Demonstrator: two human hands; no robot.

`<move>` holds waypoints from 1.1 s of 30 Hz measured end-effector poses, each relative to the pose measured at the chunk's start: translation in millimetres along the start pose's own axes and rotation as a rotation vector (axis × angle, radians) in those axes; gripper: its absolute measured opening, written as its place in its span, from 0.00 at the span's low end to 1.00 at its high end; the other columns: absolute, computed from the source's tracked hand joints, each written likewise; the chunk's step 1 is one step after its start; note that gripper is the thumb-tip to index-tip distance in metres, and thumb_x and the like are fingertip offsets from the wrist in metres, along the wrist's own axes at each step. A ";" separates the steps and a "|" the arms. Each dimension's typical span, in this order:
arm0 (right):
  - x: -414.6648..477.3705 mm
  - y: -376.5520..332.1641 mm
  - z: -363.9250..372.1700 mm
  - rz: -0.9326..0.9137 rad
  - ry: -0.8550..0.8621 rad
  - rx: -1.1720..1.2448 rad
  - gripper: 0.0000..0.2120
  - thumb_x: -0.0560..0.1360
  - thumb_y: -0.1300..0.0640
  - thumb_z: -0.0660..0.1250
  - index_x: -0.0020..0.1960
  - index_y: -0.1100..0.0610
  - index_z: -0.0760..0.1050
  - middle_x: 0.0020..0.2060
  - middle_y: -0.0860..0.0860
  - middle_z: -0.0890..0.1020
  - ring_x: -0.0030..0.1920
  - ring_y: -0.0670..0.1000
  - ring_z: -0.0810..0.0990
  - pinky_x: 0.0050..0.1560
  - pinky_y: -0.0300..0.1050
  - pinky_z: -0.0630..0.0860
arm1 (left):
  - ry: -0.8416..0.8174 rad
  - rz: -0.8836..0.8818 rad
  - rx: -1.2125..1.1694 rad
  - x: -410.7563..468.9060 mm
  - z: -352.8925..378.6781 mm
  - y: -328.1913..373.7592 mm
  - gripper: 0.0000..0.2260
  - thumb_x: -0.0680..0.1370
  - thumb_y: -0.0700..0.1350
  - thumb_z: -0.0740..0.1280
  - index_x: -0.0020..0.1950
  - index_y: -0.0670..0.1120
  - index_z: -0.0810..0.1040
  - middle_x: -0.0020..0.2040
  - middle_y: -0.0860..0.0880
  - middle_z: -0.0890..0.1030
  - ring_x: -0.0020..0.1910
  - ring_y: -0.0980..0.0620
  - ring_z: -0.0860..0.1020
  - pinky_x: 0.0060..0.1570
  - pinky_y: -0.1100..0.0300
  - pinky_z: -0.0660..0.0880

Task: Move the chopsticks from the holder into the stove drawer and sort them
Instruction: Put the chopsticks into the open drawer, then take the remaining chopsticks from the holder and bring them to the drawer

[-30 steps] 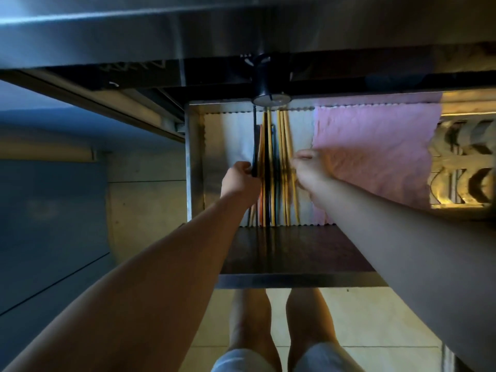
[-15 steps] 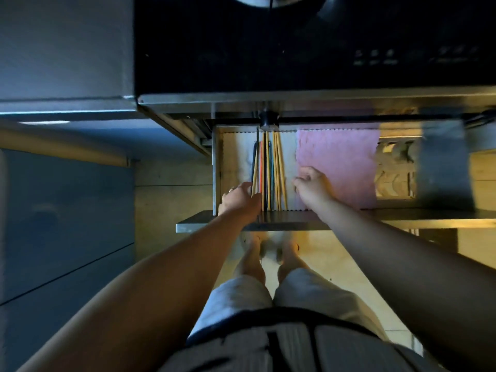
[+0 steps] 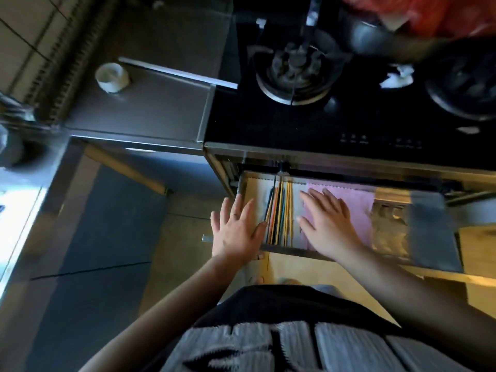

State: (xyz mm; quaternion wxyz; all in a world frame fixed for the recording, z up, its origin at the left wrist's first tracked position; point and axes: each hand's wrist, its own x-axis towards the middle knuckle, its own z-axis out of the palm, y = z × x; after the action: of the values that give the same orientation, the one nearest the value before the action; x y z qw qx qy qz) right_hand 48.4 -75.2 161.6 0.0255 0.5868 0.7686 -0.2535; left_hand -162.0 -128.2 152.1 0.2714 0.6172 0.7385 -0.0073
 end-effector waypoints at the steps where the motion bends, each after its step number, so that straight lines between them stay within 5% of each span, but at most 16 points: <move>1: -3.6 -1.7 -5.4 -0.025 -0.014 -0.042 0.29 0.80 0.42 0.54 0.77 0.44 0.49 0.77 0.47 0.54 0.78 0.53 0.46 0.76 0.59 0.47 | 0.034 -0.006 0.013 -8.1 -1.8 1.2 0.29 0.80 0.64 0.48 0.79 0.56 0.49 0.81 0.51 0.45 0.78 0.46 0.37 0.74 0.39 0.37; 7: -21.8 -21.4 -24.2 -0.253 0.000 -0.152 0.29 0.79 0.39 0.50 0.77 0.44 0.48 0.78 0.47 0.52 0.78 0.53 0.44 0.75 0.59 0.42 | 0.222 -0.110 0.051 -63.7 -3.6 6.3 0.30 0.79 0.67 0.46 0.79 0.59 0.48 0.81 0.51 0.43 0.78 0.48 0.34 0.73 0.41 0.33; 16: -50.1 -81.4 -6.4 -0.634 -0.115 -0.225 0.30 0.77 0.38 0.47 0.77 0.43 0.47 0.78 0.47 0.52 0.78 0.53 0.44 0.75 0.61 0.41 | 0.395 -0.492 0.040 -169.5 7.6 -11.0 0.30 0.78 0.69 0.47 0.79 0.59 0.52 0.81 0.52 0.47 0.79 0.48 0.38 0.73 0.44 0.33; 33: -203.7 -307.7 92.6 -1.272 -0.229 -0.249 0.28 0.79 0.42 0.54 0.77 0.44 0.51 0.77 0.45 0.56 0.78 0.50 0.47 0.75 0.59 0.39 | 0.671 -1.132 -0.158 -426.7 40.4 -132.2 0.35 0.74 0.69 0.40 0.79 0.58 0.51 0.81 0.53 0.49 0.79 0.49 0.41 0.74 0.44 0.38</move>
State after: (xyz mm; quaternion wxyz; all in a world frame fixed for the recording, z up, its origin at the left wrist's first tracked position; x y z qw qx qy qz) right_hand -194.0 -351.4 260.4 0.0198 -0.0201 0.9815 -0.1892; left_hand -228.4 -561.0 249.6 0.0256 0.0807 0.9916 0.0980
